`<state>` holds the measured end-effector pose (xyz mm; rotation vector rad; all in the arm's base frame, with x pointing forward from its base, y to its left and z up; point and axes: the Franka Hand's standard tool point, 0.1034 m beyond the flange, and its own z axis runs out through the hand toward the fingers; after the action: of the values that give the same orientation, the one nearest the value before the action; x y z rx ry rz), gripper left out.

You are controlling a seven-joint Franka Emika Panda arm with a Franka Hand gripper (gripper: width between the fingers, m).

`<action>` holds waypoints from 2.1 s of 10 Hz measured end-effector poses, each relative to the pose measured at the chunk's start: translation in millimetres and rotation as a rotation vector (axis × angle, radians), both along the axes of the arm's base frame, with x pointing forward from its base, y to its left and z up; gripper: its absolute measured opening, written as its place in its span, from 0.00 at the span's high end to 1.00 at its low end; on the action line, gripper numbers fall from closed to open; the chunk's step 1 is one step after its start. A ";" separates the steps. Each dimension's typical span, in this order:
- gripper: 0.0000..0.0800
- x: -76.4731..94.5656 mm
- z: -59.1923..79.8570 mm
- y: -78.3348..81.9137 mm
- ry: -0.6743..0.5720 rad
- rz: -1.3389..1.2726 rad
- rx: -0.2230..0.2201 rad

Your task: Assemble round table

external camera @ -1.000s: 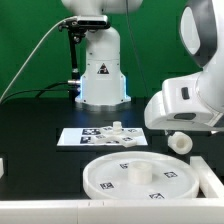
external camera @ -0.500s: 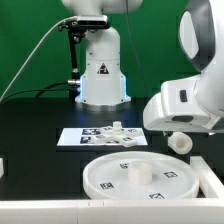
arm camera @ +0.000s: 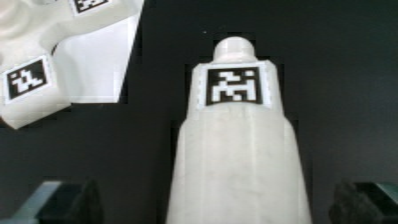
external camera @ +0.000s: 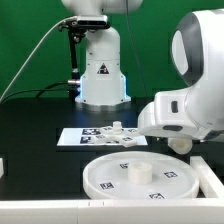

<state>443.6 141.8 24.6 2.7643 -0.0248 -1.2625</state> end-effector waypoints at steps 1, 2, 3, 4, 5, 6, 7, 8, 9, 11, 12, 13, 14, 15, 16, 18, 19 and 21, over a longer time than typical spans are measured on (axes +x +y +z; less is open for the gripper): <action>0.19 -0.7 -1.0 0.4 0.001 -0.004 -0.003; 0.19 -5.4 -5.9 3.2 0.011 -0.020 -0.013; 0.19 -7.8 -8.8 4.0 0.017 -0.020 -0.013; 0.19 -7.5 -8.8 3.4 0.017 -0.021 -0.013; 0.19 -7.6 -8.9 3.4 0.017 -0.021 -0.013; 0.34 -7.7 -9.1 3.2 0.018 -0.021 -0.013; 0.49 -7.8 -9.3 3.2 0.018 -0.021 -0.013; 0.49 -7.9 -9.4 3.1 0.018 -0.021 -0.013; 0.49 -7.4 -9.6 3.2 0.015 -0.021 -0.013; 0.49 7.5 20.9 -7.2 -0.007 -0.009 0.030; 0.49 24.4 46.0 -17.7 -0.076 -0.032 0.050; 0.49 41.6 71.0 -27.7 -0.192 -0.039 0.072; 0.49 48.4 94.1 -34.7 -0.285 -0.027 0.093; 0.49 53.5 108.7 -43.3 -0.339 0.003 0.091; 0.49 59.3 116.9 -45.9 -0.417 0.040 0.080; 0.49 61.2 108.3 -40.0 -0.570 0.040 0.101; 0.49 64.0 108.8 -38.9 -0.627 0.041 0.109; 0.49 90.6 110.5 -51.4 -0.757 0.082 0.186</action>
Offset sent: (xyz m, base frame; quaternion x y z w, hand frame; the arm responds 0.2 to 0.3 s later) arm 0.0000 0.0000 0.0000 0.0000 0.0000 0.0000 1.0000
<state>534.2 90.4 135.1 3.1771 0.1516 -0.1499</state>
